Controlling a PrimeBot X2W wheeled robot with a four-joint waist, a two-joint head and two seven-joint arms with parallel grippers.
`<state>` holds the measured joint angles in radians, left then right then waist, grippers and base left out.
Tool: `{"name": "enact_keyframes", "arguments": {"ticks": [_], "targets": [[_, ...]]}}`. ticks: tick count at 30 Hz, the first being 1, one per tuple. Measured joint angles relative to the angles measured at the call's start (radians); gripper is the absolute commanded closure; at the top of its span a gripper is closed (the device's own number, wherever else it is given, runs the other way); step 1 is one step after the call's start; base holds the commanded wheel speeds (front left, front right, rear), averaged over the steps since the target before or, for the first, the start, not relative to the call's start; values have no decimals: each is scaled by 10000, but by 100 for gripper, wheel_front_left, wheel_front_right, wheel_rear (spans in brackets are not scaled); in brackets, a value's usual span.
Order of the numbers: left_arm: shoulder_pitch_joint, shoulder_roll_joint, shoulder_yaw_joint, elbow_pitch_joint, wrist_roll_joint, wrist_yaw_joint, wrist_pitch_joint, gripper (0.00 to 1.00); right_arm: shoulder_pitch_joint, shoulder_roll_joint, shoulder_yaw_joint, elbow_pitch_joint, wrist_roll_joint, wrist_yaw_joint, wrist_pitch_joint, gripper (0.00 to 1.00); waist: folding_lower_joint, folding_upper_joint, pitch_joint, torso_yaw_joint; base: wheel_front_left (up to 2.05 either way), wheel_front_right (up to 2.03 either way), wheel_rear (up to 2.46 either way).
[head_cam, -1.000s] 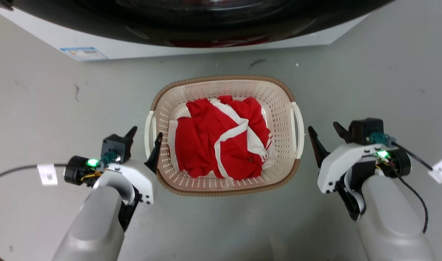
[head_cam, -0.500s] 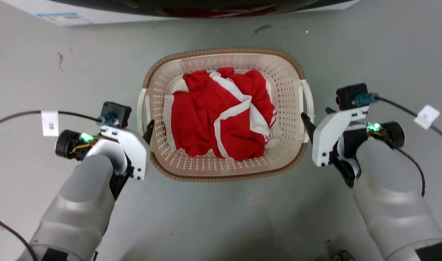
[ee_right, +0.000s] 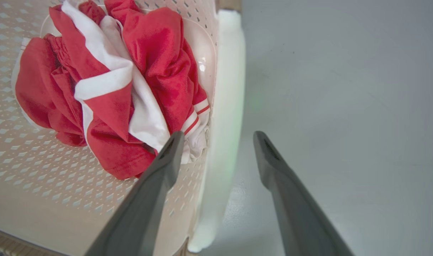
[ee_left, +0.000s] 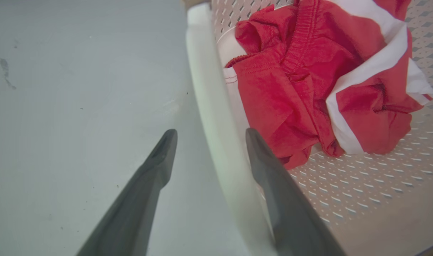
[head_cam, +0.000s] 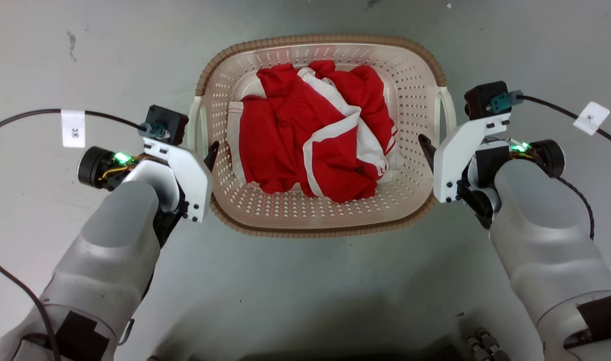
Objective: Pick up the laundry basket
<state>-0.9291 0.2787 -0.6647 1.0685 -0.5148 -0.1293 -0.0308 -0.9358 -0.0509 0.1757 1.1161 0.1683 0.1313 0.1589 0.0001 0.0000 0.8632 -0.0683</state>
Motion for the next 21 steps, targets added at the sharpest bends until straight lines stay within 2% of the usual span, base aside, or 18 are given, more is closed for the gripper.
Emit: {"name": "enact_keyframes", "arguments": {"ticks": [18, 19, 20, 21], "targets": [[-773, 58, -1584, 199, -1239, -15, 52, 0, -926, 2, 449, 1120, 173, 0, -278, 0, -1, 0, 595, 231, 0, 0, 0], [-793, 46, -1649, 209, -1338, -15, 65, 5, -932, 0, 499, 1147, 173, 0, -278, 0, -1, 0, 607, 238, 0, 0, 0], [-795, 23, -1710, 217, -1444, -15, 105, 75, -935, 0, 548, 1168, 190, 0, -265, 60, -1, 0, 616, 247, 0, 0, 0], [-792, 4, -1781, 219, -1532, -15, 113, 100, -940, 0, 585, 1181, 224, 0, -278, 100, -1, 0, 622, 253, 0, 0, 0]]}}
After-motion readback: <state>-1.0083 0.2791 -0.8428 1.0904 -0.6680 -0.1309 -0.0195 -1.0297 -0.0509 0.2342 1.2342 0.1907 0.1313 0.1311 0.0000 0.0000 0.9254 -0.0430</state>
